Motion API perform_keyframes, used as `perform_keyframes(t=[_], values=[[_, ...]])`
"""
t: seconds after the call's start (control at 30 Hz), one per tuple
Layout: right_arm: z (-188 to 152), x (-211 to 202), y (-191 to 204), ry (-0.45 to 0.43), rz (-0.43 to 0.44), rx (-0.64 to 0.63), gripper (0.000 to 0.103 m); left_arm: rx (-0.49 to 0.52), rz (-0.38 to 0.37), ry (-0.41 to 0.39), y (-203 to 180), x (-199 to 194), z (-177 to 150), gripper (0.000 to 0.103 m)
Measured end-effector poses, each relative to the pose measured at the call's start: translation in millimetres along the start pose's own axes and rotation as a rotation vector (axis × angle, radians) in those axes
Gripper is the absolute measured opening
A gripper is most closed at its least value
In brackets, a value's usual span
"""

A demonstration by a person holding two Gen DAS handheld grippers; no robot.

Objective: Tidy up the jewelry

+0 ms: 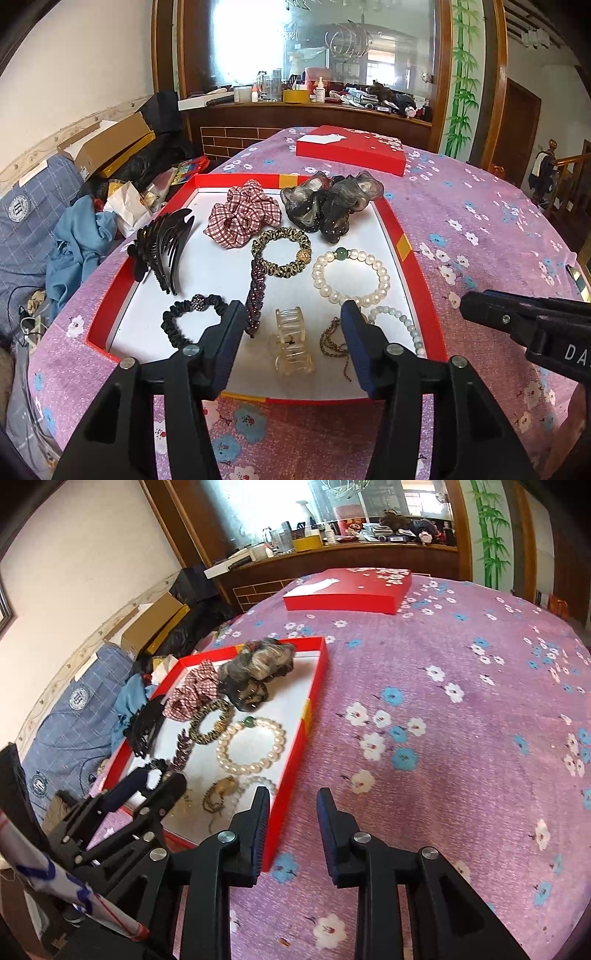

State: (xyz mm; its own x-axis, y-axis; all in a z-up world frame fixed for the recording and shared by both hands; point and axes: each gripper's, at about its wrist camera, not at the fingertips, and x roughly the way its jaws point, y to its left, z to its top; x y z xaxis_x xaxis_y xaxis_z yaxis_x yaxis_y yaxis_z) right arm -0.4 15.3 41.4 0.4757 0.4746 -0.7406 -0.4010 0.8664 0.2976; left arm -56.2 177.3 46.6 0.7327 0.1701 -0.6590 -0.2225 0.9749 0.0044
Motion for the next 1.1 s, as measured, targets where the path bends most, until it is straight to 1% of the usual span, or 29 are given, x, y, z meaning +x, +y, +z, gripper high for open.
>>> perform_keyframes(t=[0.03,0.07,0.13,0.23,0.3,0.33,0.37,0.43,0.5,0.57,0.63,0.67,0.73,0.77,0.87,0.93,1.0,1.07,1.1], values=[[-1.5,-0.4,-0.9,0.001,-0.004,-0.001,0.031,0.002,0.005,0.001,-0.2,-0.3,-0.6,0.060],[-3.2,-1.0,-1.7,0.001,-0.008,-0.002,0.035,0.004,0.008,0.002,0.0,-1.0,-1.2,0.064],[-5.7,-1.9,-1.9,-0.003,-0.016,-0.007,0.040,0.008,0.015,0.004,-0.1,-1.4,-2.0,0.069],[-9.6,-4.1,-2.0,-0.014,-0.034,-0.020,0.042,0.010,0.030,0.007,0.6,-1.8,-3.0,0.075],[-11.9,-5.4,-2.9,-0.021,-0.035,-0.023,0.051,0.008,0.045,0.016,1.7,-0.6,-3.5,0.083],[-12.9,-5.6,-2.8,-0.025,-0.037,-0.024,0.058,0.006,0.054,0.020,2.5,0.0,-3.7,0.086],[-14.8,-6.8,-2.4,-0.032,-0.045,-0.032,0.061,0.002,0.062,0.021,3.8,-0.3,-4.2,0.086],[-16.9,-8.4,0.0,-0.047,-0.069,-0.053,0.061,-0.004,0.082,0.025,6.1,-0.7,-5.3,0.087],[-20.8,-11.1,3.0,-0.066,-0.100,-0.075,0.068,-0.007,0.103,0.030,8.3,-1.2,-6.0,0.089],[-24.6,-16.0,7.1,-0.091,-0.121,-0.101,0.083,-0.014,0.130,0.017,12.2,-5.1,-7.5,0.092],[-27.7,-21.0,11.9,-0.118,-0.147,-0.129,0.089,-0.020,0.181,-0.002,16.3,-9.9,-9.0,0.094],[-29.6,-23.8,14.3,-0.132,-0.163,-0.145,0.092,-0.021,0.194,-0.011,17.8,-11.6,-9.4,0.095],[-33.4,-28.1,19.3,-0.159,-0.197,-0.171,0.094,-0.030,0.216,-0.027,22.4,-15.2,-11.5,0.095],[-34.9,-29.9,22.0,-0.171,-0.213,-0.183,0.094,-0.036,0.211,-0.031,24.5,-15.9,-11.9,0.095],[-39.4,-34.2,29.0,-0.200,-0.249,-0.218,0.096,-0.073,0.173,-0.050,32.5,-19.3,-12.8,0.095],[-42.3,-35.9,34.0,-0.222,-0.283,-0.241,0.098,-0.101,0.145,-0.088,39.0,-25.1,-13.9,0.095],[-45.4,-36.9,40.2,-0.243,-0.320,-0.273,0.098,-0.154,0.126,-0.128,45.8,-31.1,-16.1,0.095],[-47.9,-37.7,46.0,-0.260,-0.349,-0.300,0.099,-0.198,0.129,-0.118,50.6,-30.5,-17.0,0.095],[-48.8,-38.4,47.6,-0.267,-0.356,-0.309,0.099,-0.211,0.147,-0.102,52.1,-28.4,-16.6,0.095]])
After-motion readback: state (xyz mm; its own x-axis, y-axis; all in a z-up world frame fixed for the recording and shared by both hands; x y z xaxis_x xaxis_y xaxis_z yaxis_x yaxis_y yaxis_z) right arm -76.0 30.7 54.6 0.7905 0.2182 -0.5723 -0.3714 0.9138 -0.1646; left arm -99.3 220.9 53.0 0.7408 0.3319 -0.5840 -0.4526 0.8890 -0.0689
